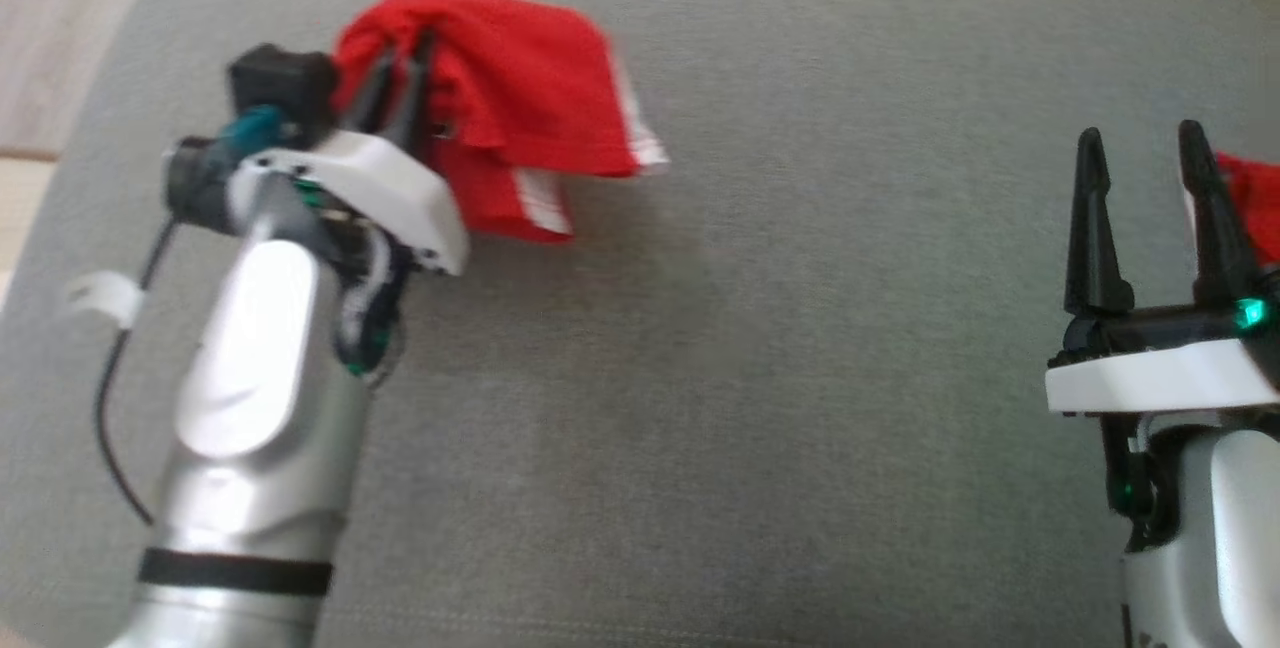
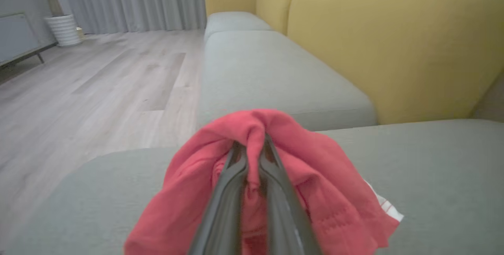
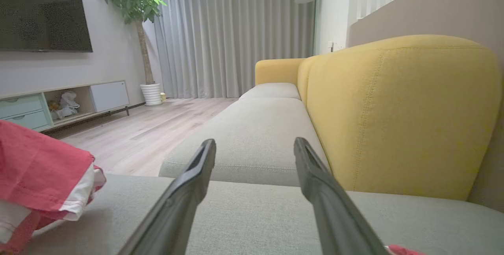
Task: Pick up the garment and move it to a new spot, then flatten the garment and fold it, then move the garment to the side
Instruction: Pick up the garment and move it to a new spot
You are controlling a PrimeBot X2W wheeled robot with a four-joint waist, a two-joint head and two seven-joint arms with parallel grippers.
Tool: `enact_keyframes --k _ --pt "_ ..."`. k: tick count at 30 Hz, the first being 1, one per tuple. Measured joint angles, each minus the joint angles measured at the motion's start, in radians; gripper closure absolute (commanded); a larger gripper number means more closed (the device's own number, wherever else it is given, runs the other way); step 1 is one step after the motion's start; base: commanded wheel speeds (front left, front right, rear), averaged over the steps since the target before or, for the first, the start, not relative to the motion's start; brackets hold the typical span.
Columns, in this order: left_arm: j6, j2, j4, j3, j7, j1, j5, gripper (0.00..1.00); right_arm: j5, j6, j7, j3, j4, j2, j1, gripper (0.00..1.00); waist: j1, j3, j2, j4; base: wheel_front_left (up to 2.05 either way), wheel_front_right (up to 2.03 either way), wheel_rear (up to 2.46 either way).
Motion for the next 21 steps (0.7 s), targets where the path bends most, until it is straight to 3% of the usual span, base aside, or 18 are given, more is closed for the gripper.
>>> enact_keyframes --k 9,12,13,15,16,17,18,21 --pt "0.107 -0.036 -0.084 -0.169 0.094 0.017 -0.017 1.0 0.034 0.0 -0.035 0.028 0.012 0.001 -0.041 0.0 0.0 0.047 0.0 -0.106 0.0 0.0 0.0" --pt "0.168 -0.037 -0.059 -0.263 0.094 -0.003 -0.071 1.0 0.05 0.0 -0.049 0.049 0.024 0.001 -0.062 0.0 0.0 0.071 0.0 -0.149 0.0 0.0 0.0" --pt "0.168 -0.037 -0.059 -0.263 0.094 -0.003 -0.071 1.0 0.05 0.0 -0.049 0.049 0.024 0.001 -0.062 0.0 0.0 0.071 0.0 -0.149 0.0 0.0 0.0" --pt "0.228 -0.038 -0.007 -0.342 0.087 -0.05 -0.11 1.0 0.066 0.0 -0.064 0.069 0.038 0.001 -0.083 0.0 0.0 0.098 0.0 -0.193 0.0 0.0 0.0" --pt "0.244 -0.038 0.013 -0.363 0.077 -0.069 -0.122 0.69 0.072 0.0 -0.071 0.074 0.043 0.001 -0.088 0.0 0.0 0.108 0.0 -0.208 0.0 0.0 0.0" --pt "0.244 -0.038 0.013 -0.363 0.077 -0.069 -0.122 0.26 0.072 0.0 -0.071 0.074 0.043 0.001 -0.088 0.0 0.0 0.108 0.0 -0.208 0.0 0.0 0.0" --pt "0.257 -0.038 0.035 -0.384 0.064 -0.088 -0.131 0.0 0.078 0.0 -0.077 0.077 0.048 0.001 -0.095 0.0 0.0 0.117 0.0 -0.222 0.0 0.0 0.0" --pt "0.283 -0.039 0.084 -0.429 0.016 -0.139 -0.175 0.0 0.087 0.0 -0.093 0.084 0.064 0.001 -0.107 0.0 0.0 0.146 0.0 -0.258 0.0 0.0 0.0"
